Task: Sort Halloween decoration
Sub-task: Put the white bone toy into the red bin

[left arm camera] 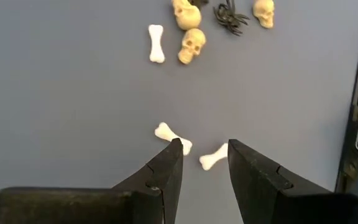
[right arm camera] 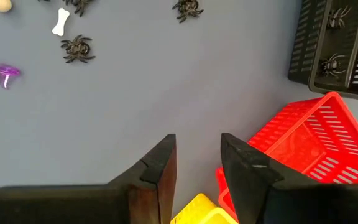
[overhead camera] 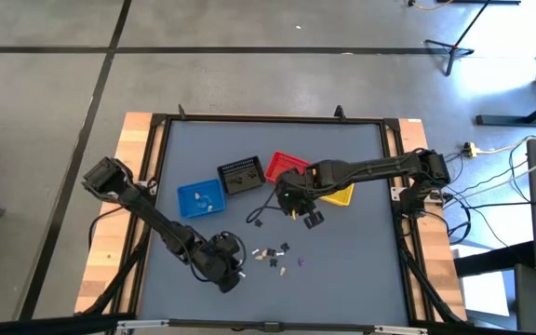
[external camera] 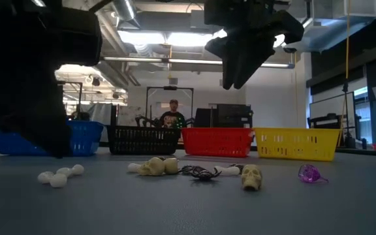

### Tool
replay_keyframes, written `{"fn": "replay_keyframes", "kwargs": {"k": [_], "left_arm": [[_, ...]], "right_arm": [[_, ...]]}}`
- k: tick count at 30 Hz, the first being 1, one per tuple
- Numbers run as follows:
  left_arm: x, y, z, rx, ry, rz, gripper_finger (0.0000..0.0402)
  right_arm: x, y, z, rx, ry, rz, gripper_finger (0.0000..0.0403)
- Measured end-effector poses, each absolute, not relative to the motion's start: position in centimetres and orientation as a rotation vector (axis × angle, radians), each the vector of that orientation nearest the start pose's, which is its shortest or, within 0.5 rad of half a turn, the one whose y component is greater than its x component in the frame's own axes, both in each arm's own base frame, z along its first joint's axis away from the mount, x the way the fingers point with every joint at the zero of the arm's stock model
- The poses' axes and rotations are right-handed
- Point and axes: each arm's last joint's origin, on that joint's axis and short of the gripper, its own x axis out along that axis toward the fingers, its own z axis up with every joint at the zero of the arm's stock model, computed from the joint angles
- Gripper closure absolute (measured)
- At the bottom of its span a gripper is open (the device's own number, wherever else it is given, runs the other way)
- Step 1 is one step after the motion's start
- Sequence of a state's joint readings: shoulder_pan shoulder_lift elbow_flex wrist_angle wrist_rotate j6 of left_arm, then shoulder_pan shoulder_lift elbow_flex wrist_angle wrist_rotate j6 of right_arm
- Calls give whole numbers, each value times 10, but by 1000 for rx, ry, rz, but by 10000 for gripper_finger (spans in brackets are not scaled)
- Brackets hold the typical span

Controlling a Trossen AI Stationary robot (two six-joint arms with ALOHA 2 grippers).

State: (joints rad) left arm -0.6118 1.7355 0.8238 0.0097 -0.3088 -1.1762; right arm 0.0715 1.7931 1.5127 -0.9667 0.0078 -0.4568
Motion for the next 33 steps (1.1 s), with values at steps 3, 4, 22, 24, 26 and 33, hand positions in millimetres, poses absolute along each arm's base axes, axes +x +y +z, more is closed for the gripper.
{"fn": "replay_keyframes", "kwargs": {"k": [3,4,22,24,26,33], "left_arm": [[268,-175,132,-700,834,232,282],[268,-174,132,-698,827,238,283],[270,-177,112,-641,833,292,282],[270,-176,111,-622,836,290,282],[270,-176,111,-593,839,279,282],[270,-176,110,-580,842,274,282]], "right_arm": [[360,26,259,-445,1212,339,278],[360,26,259,-445,1212,339,278],[360,26,259,-446,1211,339,278],[360,26,259,-446,1209,340,278],[361,26,259,-446,1206,339,278],[361,26,259,-446,1206,339,278]]}}
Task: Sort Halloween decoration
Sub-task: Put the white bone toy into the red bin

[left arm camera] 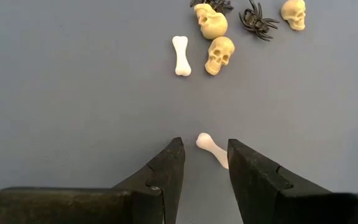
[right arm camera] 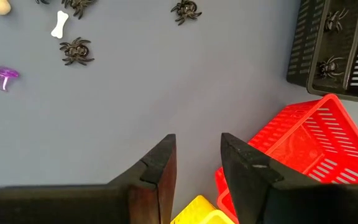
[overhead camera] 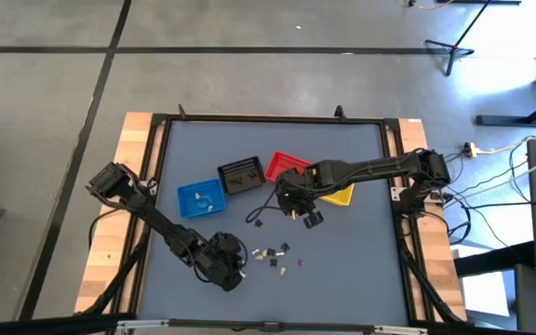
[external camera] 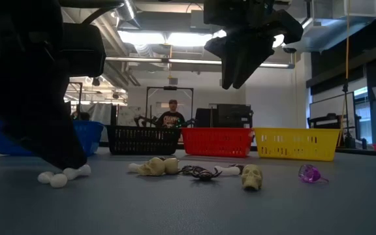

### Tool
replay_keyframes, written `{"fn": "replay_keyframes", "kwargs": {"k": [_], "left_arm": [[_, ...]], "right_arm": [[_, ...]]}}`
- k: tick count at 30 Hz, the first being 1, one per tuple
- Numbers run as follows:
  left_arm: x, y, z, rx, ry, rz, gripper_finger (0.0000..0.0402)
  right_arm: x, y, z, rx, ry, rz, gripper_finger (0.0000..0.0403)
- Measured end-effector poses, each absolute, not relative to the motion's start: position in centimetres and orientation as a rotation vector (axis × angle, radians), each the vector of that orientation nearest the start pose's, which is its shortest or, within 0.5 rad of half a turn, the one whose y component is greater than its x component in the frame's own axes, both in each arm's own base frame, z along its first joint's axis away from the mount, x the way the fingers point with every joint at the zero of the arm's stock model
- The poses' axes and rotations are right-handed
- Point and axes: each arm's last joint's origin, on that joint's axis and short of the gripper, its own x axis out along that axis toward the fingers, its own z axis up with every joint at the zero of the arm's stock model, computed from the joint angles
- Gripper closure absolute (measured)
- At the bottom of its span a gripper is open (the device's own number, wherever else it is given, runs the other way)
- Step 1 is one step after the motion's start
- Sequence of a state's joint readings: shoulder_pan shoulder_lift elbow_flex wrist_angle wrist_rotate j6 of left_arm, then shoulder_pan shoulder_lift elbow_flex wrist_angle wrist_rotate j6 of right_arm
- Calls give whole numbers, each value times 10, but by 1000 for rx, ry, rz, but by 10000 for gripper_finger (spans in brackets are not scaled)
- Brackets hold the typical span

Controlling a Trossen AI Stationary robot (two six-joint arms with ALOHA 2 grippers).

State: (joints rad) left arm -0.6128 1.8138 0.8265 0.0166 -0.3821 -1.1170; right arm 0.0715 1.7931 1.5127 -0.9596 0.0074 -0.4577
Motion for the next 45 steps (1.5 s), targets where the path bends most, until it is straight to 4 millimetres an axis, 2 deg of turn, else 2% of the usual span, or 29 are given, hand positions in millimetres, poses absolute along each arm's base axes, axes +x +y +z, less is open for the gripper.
{"fn": "replay_keyframes", "kwargs": {"k": [10,19,28,35,41,45], "left_arm": [[270,-176,111,-581,840,273,282],[269,-175,122,-602,824,257,282],[278,-182,134,-638,808,219,283],[289,-189,148,-785,882,136,283],[301,-184,158,-989,1000,92,283],[306,-181,165,-1004,1014,120,283]], "right_arm": [[361,26,259,-446,1205,339,278],[361,26,259,-446,1205,338,278],[361,26,259,-446,1205,339,278],[361,26,259,-446,1205,339,278],[362,26,260,-449,1197,338,278],[363,26,260,-449,1186,336,278]]}}
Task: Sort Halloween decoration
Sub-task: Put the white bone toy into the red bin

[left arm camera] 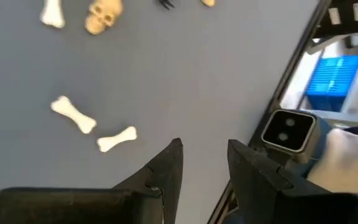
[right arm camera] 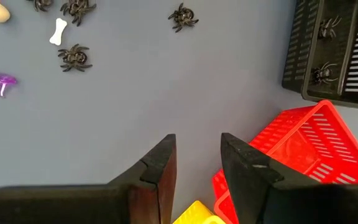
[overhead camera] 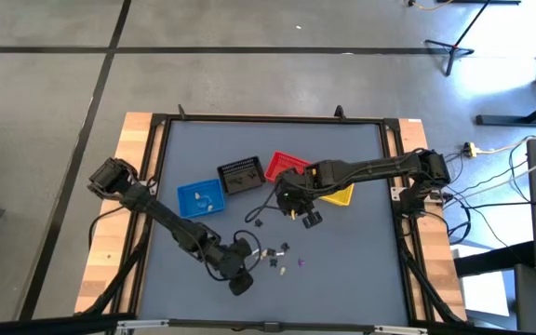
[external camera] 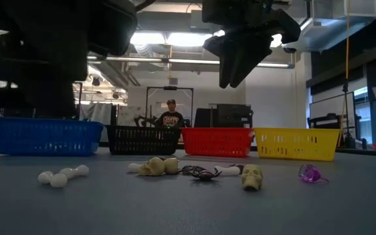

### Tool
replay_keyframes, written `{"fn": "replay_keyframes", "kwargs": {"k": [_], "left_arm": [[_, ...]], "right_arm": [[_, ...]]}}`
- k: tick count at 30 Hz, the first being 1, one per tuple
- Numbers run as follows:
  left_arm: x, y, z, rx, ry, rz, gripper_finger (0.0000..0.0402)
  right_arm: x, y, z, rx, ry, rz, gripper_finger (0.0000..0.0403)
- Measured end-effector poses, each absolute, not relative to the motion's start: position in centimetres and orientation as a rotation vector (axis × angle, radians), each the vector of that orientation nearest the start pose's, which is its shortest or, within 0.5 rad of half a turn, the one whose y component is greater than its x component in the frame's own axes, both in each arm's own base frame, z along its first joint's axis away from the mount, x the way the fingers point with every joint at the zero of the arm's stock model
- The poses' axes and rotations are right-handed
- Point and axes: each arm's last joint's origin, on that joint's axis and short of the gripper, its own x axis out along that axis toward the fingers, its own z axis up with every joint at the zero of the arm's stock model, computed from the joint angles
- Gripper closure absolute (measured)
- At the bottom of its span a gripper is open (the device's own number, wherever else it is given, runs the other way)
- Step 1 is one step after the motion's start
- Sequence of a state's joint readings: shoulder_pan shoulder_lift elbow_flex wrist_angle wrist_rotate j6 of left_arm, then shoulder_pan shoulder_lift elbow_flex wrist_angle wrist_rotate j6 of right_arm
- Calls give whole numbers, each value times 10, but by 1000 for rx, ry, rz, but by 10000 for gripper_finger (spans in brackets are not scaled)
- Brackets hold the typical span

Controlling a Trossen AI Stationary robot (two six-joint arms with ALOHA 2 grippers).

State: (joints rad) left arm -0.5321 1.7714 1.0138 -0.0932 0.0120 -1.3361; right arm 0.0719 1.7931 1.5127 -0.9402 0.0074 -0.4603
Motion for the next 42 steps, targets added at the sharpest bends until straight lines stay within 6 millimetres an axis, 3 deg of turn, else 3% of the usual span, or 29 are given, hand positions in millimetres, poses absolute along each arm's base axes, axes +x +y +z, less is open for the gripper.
{"fn": "replay_keyframes", "kwargs": {"k": [6,14,24,42], "left_arm": [[309,-178,181,-987,1126,263,283],[315,-175,207,-956,1026,489,283],[324,-182,180,-984,1096,575,283],[327,-184,148,-948,1136,678,283]], "right_arm": [[362,26,260,-449,1187,336,278],[363,26,260,-449,1186,335,278],[363,26,260,-448,1180,333,278],[364,26,260,-448,1172,331,278]]}}
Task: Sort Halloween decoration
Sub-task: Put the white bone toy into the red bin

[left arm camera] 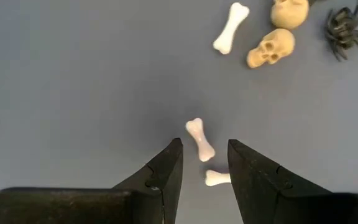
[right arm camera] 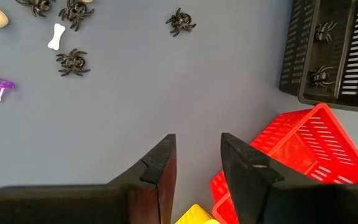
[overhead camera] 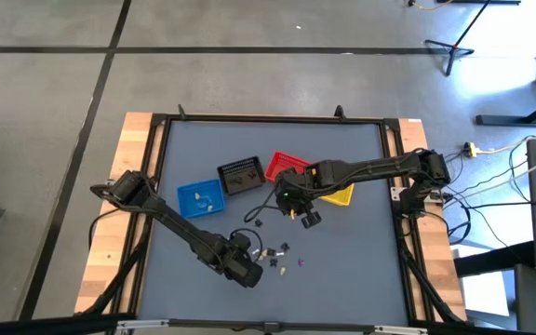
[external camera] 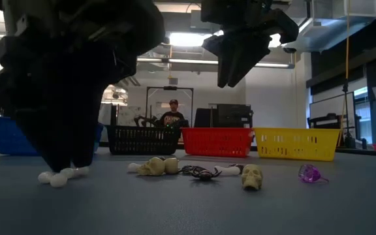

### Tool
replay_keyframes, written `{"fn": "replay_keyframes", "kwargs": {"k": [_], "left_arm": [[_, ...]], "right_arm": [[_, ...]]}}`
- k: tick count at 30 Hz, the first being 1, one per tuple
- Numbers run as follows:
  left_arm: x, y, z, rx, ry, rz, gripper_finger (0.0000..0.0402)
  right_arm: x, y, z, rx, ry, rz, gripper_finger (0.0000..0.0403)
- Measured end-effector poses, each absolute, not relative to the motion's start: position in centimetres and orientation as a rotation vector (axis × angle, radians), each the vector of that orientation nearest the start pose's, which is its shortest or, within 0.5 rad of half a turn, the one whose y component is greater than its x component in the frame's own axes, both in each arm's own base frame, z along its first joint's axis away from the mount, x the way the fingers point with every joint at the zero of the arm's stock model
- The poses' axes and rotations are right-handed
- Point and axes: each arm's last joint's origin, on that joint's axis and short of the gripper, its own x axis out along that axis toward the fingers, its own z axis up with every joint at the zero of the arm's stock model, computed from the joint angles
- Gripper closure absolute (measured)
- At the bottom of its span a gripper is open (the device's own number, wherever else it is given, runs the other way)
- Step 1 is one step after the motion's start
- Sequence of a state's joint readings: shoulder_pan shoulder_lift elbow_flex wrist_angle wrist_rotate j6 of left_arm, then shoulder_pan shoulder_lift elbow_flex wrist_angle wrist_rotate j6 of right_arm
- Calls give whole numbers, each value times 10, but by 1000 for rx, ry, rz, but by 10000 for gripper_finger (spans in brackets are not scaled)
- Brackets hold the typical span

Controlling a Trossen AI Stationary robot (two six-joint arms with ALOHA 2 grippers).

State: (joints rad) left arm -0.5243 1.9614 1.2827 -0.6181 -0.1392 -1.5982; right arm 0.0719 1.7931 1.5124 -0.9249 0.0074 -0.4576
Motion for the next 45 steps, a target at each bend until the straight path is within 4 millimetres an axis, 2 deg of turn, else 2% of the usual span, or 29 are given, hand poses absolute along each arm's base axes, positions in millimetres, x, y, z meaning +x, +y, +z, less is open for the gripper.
{"fn": "replay_keyframes", "kwargs": {"k": [19,32,45], "left_arm": [[331,-182,136,-994,1175,721,285],[330,-181,133,-991,1190,735,393],[331,-178,136,-998,1186,731,400]], "right_arm": [[365,26,261,-450,1161,330,278],[365,26,261,-450,1161,330,278],[365,26,261,-468,1158,342,278]]}}
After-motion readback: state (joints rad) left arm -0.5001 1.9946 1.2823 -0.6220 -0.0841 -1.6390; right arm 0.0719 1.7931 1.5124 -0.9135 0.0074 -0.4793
